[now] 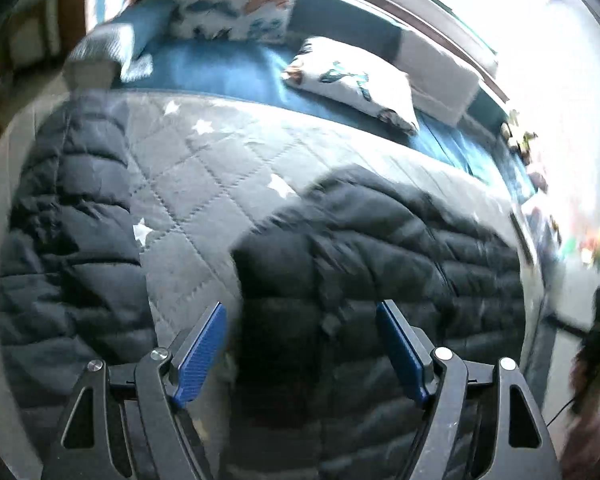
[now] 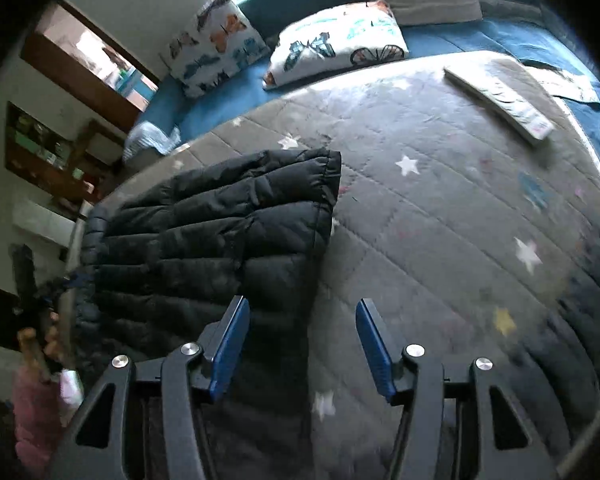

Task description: Fold large clothes

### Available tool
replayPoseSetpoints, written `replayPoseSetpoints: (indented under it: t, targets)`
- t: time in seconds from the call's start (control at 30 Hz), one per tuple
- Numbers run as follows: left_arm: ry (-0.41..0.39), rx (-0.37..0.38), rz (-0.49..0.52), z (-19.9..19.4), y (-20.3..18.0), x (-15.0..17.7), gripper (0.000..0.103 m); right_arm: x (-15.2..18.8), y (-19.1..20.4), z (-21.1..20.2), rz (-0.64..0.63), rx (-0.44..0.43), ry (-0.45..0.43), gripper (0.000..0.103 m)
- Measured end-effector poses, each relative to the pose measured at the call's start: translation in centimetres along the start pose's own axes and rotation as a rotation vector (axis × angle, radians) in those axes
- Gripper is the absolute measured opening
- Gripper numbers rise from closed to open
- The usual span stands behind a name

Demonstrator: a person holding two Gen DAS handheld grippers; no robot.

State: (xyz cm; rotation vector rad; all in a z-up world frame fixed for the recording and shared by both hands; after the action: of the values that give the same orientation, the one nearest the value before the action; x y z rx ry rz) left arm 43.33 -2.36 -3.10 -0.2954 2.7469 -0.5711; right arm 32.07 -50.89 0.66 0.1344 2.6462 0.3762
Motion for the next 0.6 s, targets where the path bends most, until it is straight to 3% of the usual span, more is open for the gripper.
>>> replayPoseSetpoints:
  t: [0.1,0.23,0.43,0.5,0.6]
  targets:
    - [0.005,0.013,-0.081,1.6,2.1,-2.1,0.082,-1.2,-0.7,3.2,0.026,0.006,0.028,0.061]
    - [0.076,0.160,-0.177,3.9,3.8,-3.9,0.082,-1.9,-1.4,4.9,0.021,0.011,0.026,0.061]
    - [0.171,0.310,-0.245,7.5,2.9,-4.2,0.083,-2.6,-2.1,5.8,0.063,-0.103,-0.001,0.061]
    - [0.147,0.318,-0.262,7.7,2.5,-4.5,0.084,-2.9,-1.5,6.2,0.067,-0.133,-0.008,0.061]
    - [0.044,0.406,-0.229,6.0,1.5,-5.2,0.084,-3.8,0.5,5.6,-0.001,-0.102,-0.037,0.059]
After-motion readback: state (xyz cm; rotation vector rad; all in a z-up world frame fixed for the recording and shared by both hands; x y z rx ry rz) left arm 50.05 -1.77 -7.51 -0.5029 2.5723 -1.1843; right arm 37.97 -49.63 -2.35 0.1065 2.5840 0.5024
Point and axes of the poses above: each gripper's, at about its wrist camera, not at the fingertips, and z roughly the way its jaws point, y to its left, x to its underside, the point moved 3 cm from there along z, roughly the way its jaws point, and after that the axes turned 10 degrees about -z, right-handed, at the moved point
